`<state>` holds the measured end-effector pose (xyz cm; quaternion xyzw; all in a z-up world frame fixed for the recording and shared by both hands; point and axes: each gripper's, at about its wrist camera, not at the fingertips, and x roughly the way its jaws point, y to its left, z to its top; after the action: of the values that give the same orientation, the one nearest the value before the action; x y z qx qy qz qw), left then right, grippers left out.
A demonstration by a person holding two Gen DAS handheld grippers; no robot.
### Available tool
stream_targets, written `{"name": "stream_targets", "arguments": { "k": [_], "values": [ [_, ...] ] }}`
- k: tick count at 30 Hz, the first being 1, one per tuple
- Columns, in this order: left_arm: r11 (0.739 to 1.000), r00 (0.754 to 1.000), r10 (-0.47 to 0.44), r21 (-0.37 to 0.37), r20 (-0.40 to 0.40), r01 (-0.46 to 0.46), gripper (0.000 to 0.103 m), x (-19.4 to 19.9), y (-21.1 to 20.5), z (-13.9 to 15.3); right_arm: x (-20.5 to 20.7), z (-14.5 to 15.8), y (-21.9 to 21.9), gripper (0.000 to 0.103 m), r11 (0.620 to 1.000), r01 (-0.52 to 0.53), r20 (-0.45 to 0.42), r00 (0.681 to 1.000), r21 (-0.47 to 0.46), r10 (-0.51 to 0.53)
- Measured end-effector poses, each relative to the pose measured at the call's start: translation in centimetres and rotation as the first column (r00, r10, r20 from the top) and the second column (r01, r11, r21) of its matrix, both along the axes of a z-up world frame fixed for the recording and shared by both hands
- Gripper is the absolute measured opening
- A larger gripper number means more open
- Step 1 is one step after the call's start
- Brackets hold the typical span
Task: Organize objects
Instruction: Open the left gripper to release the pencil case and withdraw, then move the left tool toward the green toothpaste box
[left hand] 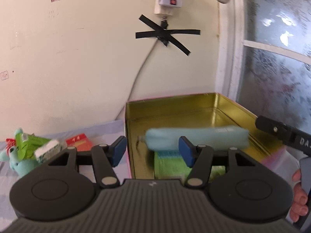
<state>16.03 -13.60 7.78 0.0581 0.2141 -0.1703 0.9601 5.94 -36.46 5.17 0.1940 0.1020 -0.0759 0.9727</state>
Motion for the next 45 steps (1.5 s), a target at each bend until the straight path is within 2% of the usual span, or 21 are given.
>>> {"name": "stream_targets", "arguments": {
  "k": [6,15,24,26,34,45],
  "values": [
    [0.998,1.000,0.011,0.061,-0.021,-0.010,0.062,-3.8,0.5,-1.0,-3.5,-0.5,1.8,0.102,0.998,-0.005,0.003,1.000,0.065,0.005],
    [0.996,0.993,0.062,0.062,-0.104,-0.056,0.062,-5.8,3.1,-2.8,-5.8,-0.9,4.4,0.099,0.996,-0.025,-0.062,0.998,0.083,0.030],
    [0.989,0.978,0.148,0.053,-0.145,-0.141,0.063,-6.6,7.6,-4.4,-5.4,-1.3,8.2,0.097,0.992,-0.103,-0.126,0.986,0.071,0.111],
    [0.985,0.975,0.167,0.055,-0.149,-0.161,0.066,-6.6,8.6,-4.8,-5.1,-1.7,9.3,0.097,0.988,-0.133,-0.145,0.979,0.078,0.143],
    [0.969,0.955,0.247,0.069,-0.163,-0.239,0.067,-7.0,12.8,-6.6,-3.8,-3.1,13.9,0.096,0.971,-0.233,-0.220,0.946,0.050,0.238],
    [0.945,0.925,0.327,0.043,-0.196,-0.325,0.067,-7.1,17.4,-8.3,-2.5,-3.8,17.8,0.096,0.952,-0.305,-0.268,0.915,0.026,0.301]
  ]
}}
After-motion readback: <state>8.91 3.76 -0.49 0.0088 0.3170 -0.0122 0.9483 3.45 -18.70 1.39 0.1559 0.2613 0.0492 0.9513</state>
